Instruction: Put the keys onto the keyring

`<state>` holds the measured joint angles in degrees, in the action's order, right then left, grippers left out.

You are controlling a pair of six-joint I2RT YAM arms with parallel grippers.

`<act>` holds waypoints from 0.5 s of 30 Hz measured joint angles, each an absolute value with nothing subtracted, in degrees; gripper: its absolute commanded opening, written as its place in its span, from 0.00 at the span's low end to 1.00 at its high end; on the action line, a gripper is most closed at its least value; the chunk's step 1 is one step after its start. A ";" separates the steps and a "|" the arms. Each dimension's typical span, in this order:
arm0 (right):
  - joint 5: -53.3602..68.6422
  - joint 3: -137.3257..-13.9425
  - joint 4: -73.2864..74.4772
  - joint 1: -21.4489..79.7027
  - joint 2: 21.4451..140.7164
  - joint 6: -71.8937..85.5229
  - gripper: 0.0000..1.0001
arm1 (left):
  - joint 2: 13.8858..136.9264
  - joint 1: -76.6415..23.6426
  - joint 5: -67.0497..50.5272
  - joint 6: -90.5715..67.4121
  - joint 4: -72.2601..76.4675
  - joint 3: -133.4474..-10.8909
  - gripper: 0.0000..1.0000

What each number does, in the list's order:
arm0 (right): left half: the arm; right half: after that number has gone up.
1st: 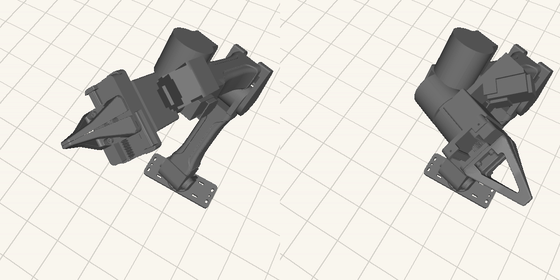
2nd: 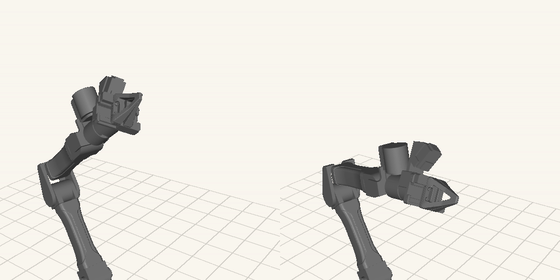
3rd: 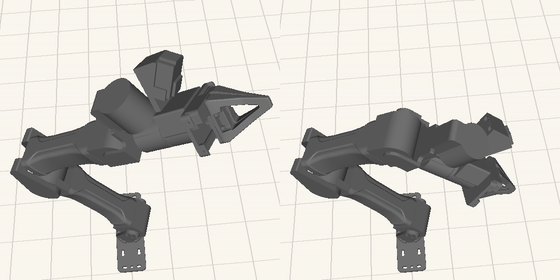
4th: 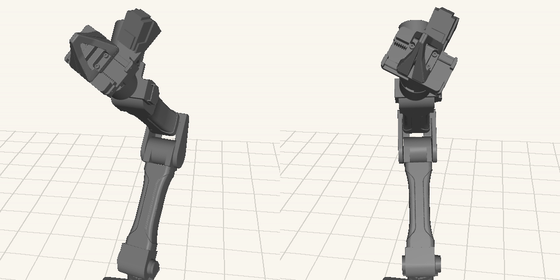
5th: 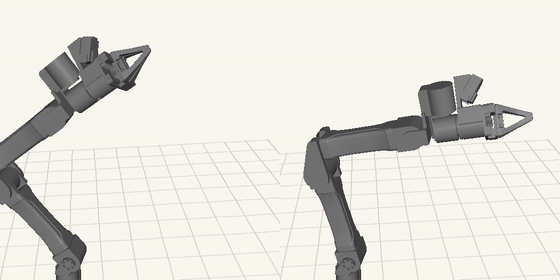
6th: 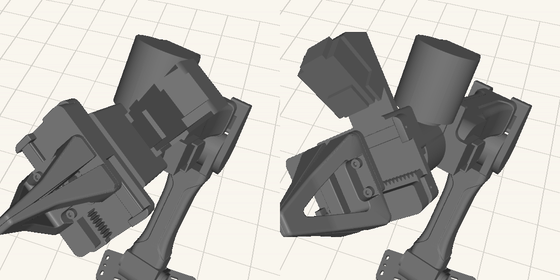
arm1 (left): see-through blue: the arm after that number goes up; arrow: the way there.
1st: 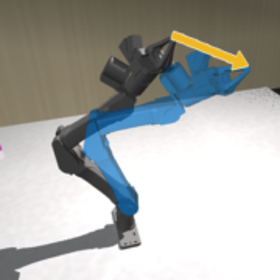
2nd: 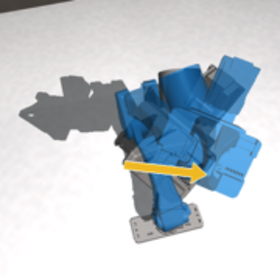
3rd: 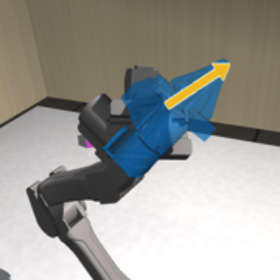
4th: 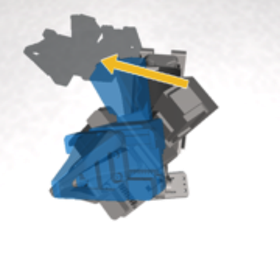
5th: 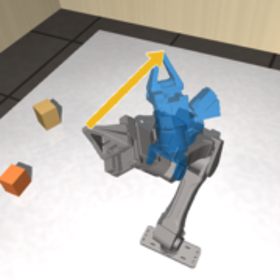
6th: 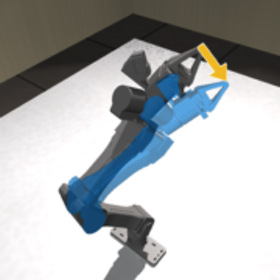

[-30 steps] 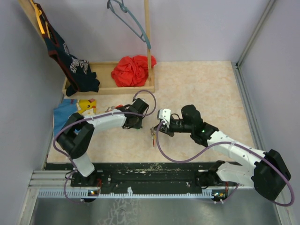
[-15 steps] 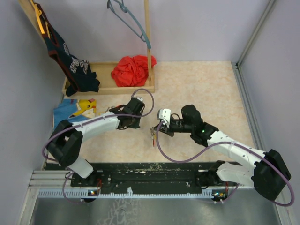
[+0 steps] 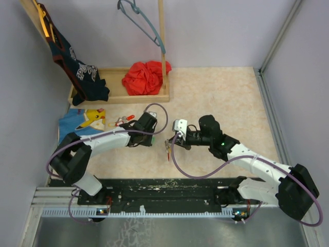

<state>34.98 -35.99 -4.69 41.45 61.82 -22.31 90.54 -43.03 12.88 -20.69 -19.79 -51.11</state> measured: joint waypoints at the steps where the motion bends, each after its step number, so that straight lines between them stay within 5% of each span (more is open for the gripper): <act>1: 34.98 -35.99 -4.69 41.45 61.82 -22.31 0.00 | 90.24 -43.03 12.82 -21.23 -19.70 -50.63 0.34; 15: 35.00 -35.99 -4.69 41.45 61.82 -22.31 0.00 | 87.18 -42.72 11.33 -23.88 -20.32 -49.50 0.40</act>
